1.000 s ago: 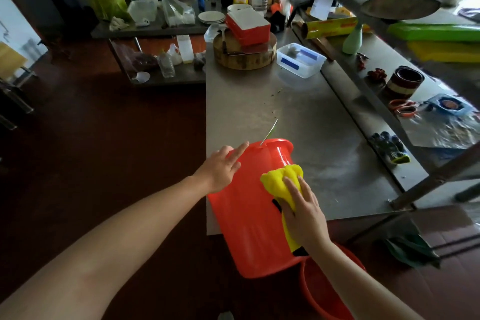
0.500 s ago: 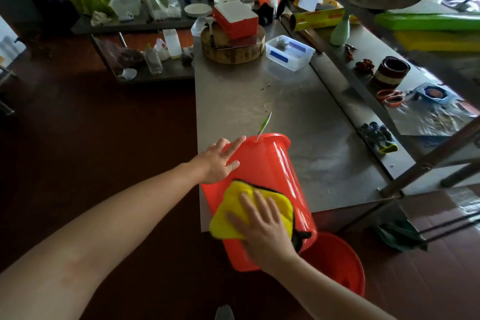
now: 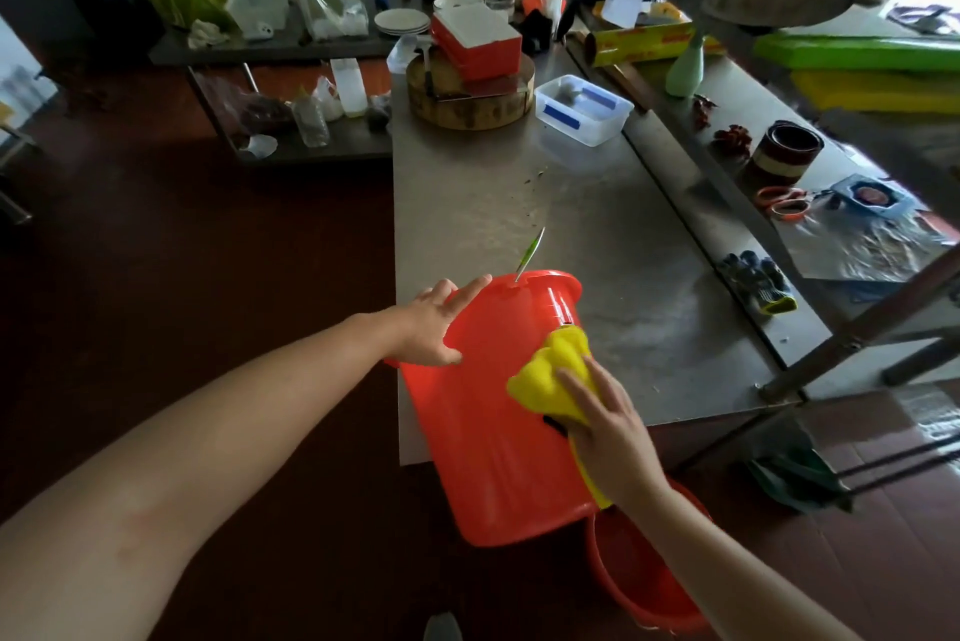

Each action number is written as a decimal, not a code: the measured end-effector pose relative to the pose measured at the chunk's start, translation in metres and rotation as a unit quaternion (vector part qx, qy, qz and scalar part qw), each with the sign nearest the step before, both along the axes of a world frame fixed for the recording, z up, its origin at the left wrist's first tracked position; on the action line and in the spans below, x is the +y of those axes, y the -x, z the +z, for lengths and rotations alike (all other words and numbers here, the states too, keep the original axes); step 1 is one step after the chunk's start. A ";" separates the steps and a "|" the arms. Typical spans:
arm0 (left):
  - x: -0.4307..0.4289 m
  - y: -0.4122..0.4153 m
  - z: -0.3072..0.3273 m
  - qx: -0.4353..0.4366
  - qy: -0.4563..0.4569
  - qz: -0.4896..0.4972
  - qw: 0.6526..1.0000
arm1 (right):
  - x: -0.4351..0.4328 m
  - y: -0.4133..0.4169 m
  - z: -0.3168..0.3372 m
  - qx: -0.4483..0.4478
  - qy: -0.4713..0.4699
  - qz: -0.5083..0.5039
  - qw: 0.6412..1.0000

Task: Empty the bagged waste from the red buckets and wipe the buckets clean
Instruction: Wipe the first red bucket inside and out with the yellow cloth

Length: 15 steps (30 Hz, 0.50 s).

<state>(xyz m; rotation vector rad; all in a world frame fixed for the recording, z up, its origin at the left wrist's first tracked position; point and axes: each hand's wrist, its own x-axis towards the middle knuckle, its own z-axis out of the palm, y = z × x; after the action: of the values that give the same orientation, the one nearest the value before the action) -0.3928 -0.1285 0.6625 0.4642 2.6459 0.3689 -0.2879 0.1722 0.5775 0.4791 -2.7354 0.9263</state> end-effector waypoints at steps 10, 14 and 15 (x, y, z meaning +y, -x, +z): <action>-0.003 0.004 0.007 -0.010 0.113 -0.045 0.993 | 0.003 0.015 0.000 -0.144 0.111 -0.135 0.974; -0.002 0.001 -0.003 0.045 0.146 -0.053 0.987 | -0.035 -0.014 0.009 0.004 -0.054 -0.018 0.998; -0.004 0.000 -0.005 0.057 0.147 -0.057 0.986 | -0.042 -0.020 0.009 0.022 -0.097 0.009 0.995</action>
<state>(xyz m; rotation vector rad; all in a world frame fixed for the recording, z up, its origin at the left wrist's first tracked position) -0.3931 -0.1321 0.6571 0.5490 2.7059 -0.0875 -0.2678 0.1306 0.5868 0.5510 -2.7974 0.6475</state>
